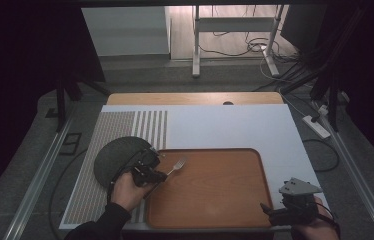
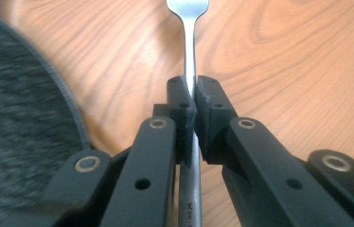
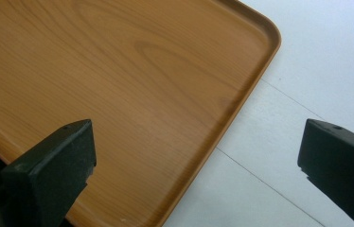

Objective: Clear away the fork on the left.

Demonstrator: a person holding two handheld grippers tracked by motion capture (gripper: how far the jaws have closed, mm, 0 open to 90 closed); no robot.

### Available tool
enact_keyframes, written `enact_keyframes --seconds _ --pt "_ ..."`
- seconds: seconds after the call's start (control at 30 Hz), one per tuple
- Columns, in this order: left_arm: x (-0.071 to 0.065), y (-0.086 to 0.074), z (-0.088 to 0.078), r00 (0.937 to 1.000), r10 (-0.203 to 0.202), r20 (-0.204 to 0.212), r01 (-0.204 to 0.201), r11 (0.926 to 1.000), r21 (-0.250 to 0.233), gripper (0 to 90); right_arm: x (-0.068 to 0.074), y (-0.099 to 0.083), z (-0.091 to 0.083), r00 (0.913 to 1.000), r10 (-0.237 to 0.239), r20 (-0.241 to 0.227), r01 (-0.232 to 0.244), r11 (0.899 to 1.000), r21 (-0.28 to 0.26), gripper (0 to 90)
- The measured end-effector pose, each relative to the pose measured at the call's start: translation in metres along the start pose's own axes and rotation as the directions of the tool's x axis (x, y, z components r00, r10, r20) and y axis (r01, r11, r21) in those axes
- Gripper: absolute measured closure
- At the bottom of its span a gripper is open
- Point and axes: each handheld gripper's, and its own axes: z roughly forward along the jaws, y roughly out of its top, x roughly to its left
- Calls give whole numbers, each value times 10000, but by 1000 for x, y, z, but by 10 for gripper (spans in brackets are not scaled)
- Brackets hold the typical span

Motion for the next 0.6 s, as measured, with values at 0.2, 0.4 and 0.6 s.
enact_keyframes --seconds 0.2,0.4,0.6 --pt "-10 2 11 9994 -269 -218 270 9996 39 845 0 0 0 10000 -50 -4 50 10000 17 0" --pt "-14 -2 22 9986 -419 -335 433 9981 430 832 1 0 1 9999 -111 -15 111 9999 61 0" --pt "-16 3 12 9978 -32 -659 4 9991 -418 676 1 0 1 9999 -129 -33 130 9999 87 0"
